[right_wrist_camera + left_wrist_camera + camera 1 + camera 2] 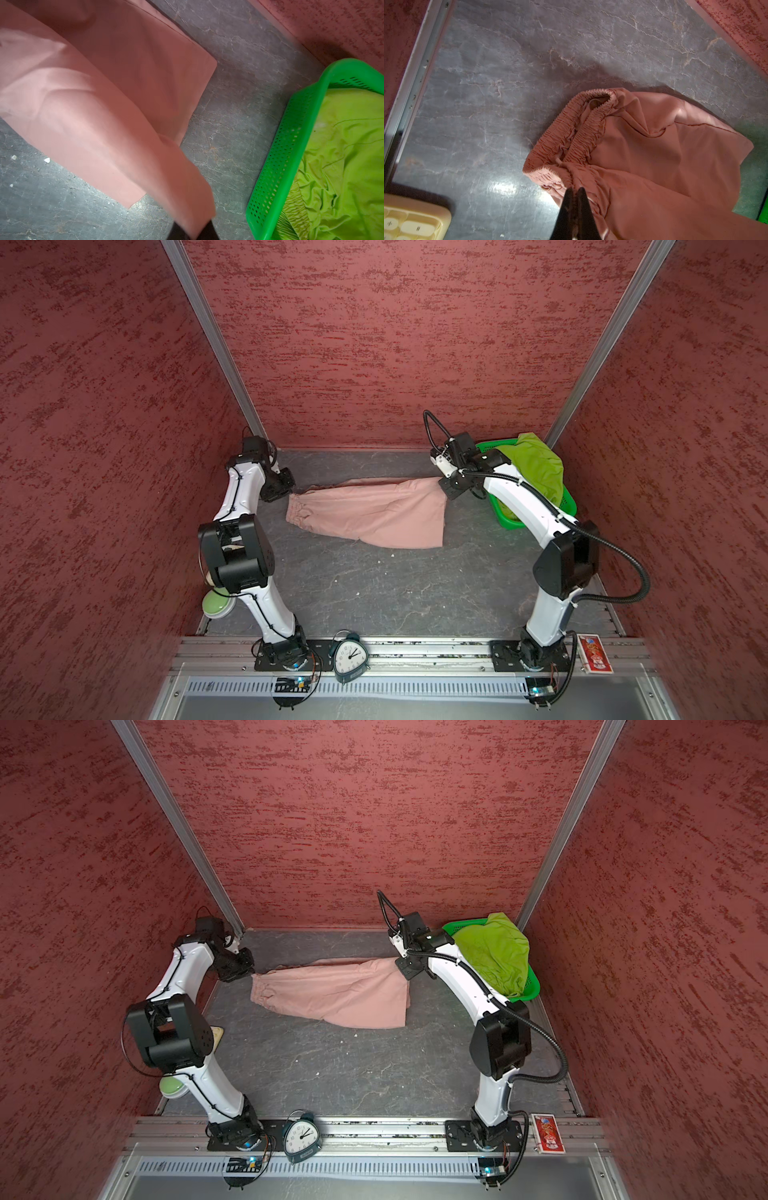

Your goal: Fold and stack the shorts

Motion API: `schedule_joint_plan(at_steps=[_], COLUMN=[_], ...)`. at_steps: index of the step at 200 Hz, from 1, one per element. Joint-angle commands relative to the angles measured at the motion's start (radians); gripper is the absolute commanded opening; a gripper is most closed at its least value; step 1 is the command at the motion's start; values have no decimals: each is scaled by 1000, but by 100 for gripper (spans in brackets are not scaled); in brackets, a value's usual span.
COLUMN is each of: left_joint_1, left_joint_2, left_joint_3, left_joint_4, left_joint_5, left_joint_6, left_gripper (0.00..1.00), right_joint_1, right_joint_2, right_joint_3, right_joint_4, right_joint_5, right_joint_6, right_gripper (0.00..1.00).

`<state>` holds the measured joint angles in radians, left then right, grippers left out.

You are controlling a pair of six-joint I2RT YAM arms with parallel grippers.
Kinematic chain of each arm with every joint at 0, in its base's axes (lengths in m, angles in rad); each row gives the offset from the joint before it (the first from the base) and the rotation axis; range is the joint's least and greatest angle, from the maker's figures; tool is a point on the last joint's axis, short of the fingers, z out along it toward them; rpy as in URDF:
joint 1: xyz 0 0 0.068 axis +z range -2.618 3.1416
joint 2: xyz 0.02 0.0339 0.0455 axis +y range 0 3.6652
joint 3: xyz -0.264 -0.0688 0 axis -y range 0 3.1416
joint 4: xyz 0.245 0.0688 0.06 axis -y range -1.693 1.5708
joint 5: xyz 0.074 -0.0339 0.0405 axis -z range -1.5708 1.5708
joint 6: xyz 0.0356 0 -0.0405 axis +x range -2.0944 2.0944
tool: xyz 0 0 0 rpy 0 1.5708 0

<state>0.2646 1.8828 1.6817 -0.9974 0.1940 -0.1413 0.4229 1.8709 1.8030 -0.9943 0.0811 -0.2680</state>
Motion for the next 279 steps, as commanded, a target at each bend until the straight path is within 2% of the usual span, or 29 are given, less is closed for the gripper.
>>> schedule_joint_plan(at_steps=[1,32,55,81,115,135,149,164,201,241,279], left_joint_1=[-4,-5,-1,0,-6,-14,-20,-31,-20,32,68], left_joint_2=[45,2,-85,-205,-355,-448,-515,-594,-732,-765,-740], left_joint_3=[53,36,16,-36,-136,-206,-253,-301,-325,-331,-325], left_joint_4=[-15,42,48,37,26,12,-3,-16,-98,-126,-123], left_joint_5=[-43,-9,23,47,82,71,61,57,32,32,20], left_joint_6=[18,-4,-6,-6,-13,-16,-20,-14,23,51,51], left_gripper=[0,0,0,0,0,0,0,0,0,0,0], right_joint_1=[-21,-24,-23,-4,105,175,241,315,439,455,445], right_joint_2=[35,31,-71,-197,-302,-377,-413,-474,-565,-602,-573], right_joint_3=[53,69,-1,-90,-151,-179,-178,-193,-196,-173,-120], right_joint_4=[-22,19,82,99,18,-10,-37,-70,-194,-256,-201], right_joint_5=[-4,-16,-54,-41,63,109,186,206,347,389,408], right_joint_6=[-40,-37,-27,5,46,94,148,178,288,313,210], right_gripper=[0,0,0,0,0,0,0,0,0,0,0])
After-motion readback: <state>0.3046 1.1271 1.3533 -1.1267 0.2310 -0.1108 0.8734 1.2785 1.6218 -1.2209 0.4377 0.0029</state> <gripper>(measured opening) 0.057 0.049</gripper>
